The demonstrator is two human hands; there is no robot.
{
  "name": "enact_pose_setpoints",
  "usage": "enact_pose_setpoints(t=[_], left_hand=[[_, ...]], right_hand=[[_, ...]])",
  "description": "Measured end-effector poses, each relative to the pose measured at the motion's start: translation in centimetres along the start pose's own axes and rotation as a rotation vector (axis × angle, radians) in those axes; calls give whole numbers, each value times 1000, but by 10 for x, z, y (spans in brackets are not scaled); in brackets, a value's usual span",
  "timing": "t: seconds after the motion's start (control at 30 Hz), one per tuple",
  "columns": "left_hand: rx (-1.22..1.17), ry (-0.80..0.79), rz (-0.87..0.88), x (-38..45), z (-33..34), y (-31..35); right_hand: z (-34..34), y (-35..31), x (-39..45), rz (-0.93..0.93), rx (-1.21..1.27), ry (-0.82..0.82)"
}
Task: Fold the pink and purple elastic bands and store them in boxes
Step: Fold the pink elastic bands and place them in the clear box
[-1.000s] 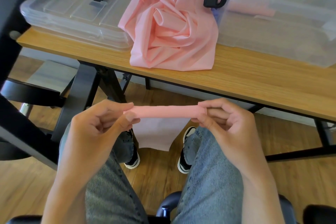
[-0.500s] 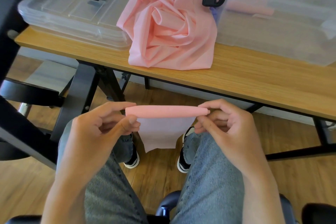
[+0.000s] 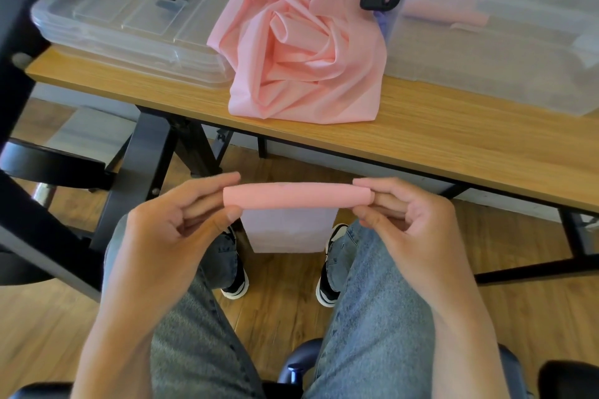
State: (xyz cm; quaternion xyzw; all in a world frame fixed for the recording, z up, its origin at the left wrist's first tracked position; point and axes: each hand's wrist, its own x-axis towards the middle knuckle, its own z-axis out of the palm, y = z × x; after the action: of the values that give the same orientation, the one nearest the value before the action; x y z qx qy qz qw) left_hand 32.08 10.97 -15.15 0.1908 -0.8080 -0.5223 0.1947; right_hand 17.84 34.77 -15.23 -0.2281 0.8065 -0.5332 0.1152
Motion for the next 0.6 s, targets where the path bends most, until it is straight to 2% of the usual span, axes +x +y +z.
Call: enact_pose_setpoints(t=[0.17,0.4,0.6], left_hand=[[-32,6,-42,-1,0,-1],[-145,44,-42,0,2,2],[-106,22,-30,-1,0,-1]], right_hand=[[-2,2,0,-32,-45,-3],[-1,0,-1,6,108,-30],[0,1,-1,-9,161,-17]])
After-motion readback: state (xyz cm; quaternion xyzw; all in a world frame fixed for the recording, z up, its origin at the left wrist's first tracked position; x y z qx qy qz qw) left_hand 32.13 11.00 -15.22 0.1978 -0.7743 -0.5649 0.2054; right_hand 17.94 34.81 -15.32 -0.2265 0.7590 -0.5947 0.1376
